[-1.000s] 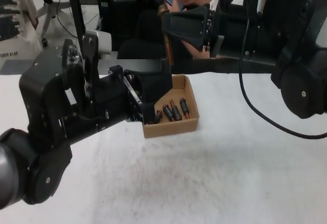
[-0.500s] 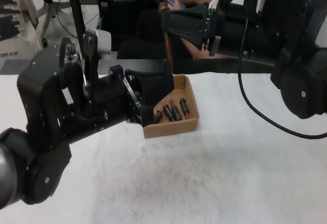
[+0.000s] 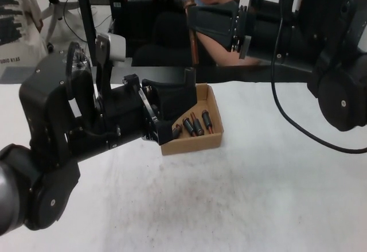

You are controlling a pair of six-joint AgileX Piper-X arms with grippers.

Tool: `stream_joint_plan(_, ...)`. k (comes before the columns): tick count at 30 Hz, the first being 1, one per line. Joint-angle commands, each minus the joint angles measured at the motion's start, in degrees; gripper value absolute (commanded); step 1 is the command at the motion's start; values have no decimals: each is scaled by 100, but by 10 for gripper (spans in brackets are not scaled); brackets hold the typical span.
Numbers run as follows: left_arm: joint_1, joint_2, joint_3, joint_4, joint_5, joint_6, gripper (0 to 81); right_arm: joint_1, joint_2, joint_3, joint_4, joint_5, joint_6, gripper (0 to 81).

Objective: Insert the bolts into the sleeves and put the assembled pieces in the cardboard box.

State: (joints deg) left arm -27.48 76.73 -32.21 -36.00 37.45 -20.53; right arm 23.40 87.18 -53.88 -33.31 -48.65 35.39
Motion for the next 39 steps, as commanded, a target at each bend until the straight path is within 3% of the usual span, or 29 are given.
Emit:
stream_joint_plan(1, -14, -106, -61, -68, 86, -18, 3, -18, -91, -67, -40, 29, -43, 8)
stream_joint_plan(22, -14, -106, -61, -68, -54, -8, 3, 291, 24, -67, 6, 179, -67, 8)
stream_joint_plan(39, -4, -106, -61, -68, -94, -8, 3, 150, 24, -67, -301, -25, 207, 8)
